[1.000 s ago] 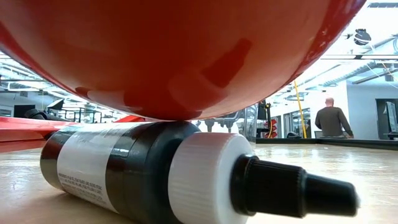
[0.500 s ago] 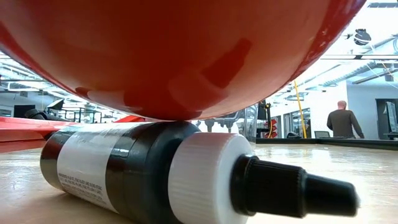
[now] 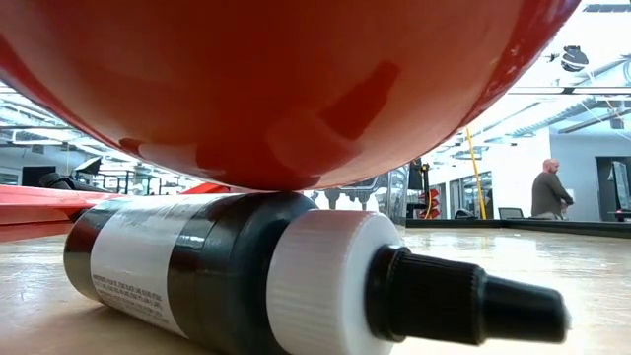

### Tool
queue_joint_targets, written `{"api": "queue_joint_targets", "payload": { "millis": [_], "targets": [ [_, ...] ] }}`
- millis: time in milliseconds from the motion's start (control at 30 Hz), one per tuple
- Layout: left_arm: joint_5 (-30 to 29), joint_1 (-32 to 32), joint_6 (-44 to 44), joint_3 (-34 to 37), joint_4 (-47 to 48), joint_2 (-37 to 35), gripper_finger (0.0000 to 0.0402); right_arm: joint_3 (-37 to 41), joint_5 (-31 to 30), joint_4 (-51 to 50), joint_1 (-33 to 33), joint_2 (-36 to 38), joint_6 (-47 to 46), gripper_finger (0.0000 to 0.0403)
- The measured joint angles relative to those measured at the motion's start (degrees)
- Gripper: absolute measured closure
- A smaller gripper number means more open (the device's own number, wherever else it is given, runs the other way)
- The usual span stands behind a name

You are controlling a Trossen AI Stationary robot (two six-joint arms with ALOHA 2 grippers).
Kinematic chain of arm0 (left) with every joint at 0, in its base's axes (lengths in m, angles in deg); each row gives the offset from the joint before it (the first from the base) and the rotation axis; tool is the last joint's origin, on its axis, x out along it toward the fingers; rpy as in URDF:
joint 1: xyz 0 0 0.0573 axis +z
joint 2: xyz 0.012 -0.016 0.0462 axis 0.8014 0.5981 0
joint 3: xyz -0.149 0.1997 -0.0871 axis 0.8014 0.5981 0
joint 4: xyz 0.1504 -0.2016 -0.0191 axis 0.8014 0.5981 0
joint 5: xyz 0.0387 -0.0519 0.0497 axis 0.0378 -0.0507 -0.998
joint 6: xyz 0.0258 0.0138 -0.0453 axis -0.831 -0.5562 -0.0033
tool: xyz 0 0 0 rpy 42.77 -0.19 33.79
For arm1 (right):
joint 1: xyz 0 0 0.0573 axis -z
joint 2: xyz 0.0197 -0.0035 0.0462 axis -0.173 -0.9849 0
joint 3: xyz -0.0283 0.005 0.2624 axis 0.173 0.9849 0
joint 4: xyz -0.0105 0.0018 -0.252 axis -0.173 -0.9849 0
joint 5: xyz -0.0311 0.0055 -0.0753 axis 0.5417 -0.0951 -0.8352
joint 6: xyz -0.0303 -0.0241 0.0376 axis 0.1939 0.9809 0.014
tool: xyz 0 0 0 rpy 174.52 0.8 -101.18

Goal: Pick & Place food coloring
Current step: Put the small purple food coloring bottle into the transparent bin

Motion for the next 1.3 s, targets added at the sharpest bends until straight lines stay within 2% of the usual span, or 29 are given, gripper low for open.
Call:
{"api": "queue_joint_targets", "payload": {
  "millis": [167,333,567,1067,1300],
  "targets": [
    [-3.1,-2.4,-2.0,-0.2,8.0,-5.4,0.0233,0.0,0.1,-0.7,0.0,0.0,0.0,0.0363],
    [-5.9,-3.9,-1.7,-0.1,12.1,-4.8,0.0233,0.0,0.1,-2.2,0.0,0.0,0.0,0.0363],
    [-9.8,-6.2,-4.5,-0.1,10.5,-3.7,0.0228,0.0,0.0,-2.6,0.0,0.0,-1.0,0.0363],
    [-10.0,-6.1,-4.4,-0.1,7.9,-3.2,0.0224,0.0,-0.2,-3.0,-0.1,0.0,-1.4,0.0363],
    [-11.1,-6.1,-4.8,-1.3,6.7,-0.5,0.0224,-0.1,-0.3,-3.5,-0.1,0.0,-1.2,0.0363]
  ]
}}
